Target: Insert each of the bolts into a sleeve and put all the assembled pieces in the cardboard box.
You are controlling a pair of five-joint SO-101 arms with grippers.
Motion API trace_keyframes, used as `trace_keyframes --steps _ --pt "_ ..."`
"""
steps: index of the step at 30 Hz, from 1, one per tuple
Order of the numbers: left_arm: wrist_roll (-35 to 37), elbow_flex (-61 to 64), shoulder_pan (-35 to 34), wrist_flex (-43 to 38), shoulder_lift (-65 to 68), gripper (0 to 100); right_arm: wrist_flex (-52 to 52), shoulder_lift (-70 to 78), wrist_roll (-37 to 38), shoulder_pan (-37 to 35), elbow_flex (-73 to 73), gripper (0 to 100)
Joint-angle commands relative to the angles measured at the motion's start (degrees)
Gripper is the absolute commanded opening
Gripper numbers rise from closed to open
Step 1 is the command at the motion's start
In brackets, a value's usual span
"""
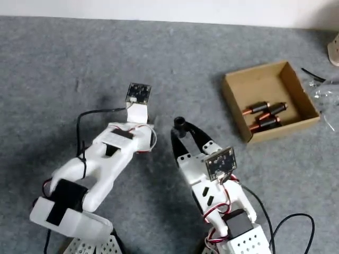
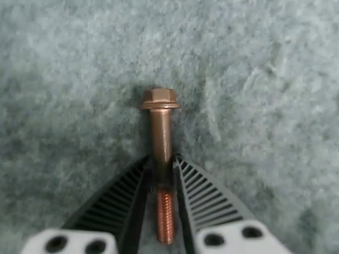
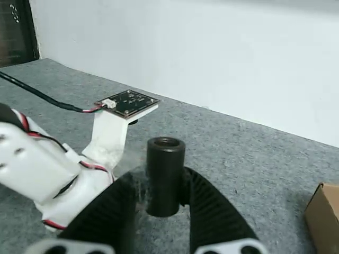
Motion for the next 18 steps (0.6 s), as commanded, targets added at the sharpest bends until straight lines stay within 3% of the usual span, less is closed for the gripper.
trace_keyframes --steps 1,9,18 --pt "-0.26 -2.59 -0.31 0.53 1.19 1 0.22 0.04 0.09 0.66 8.04 0.5" --pt "-0.26 -8.31 0.04 11.78 1.80 1 0.22 0.04 0.09 0.66 8.04 0.5" --pt "-0.26 -8.84 -0.04 13.01 1.89 1 0.22 0.04 0.09 0.66 8.04 0.5"
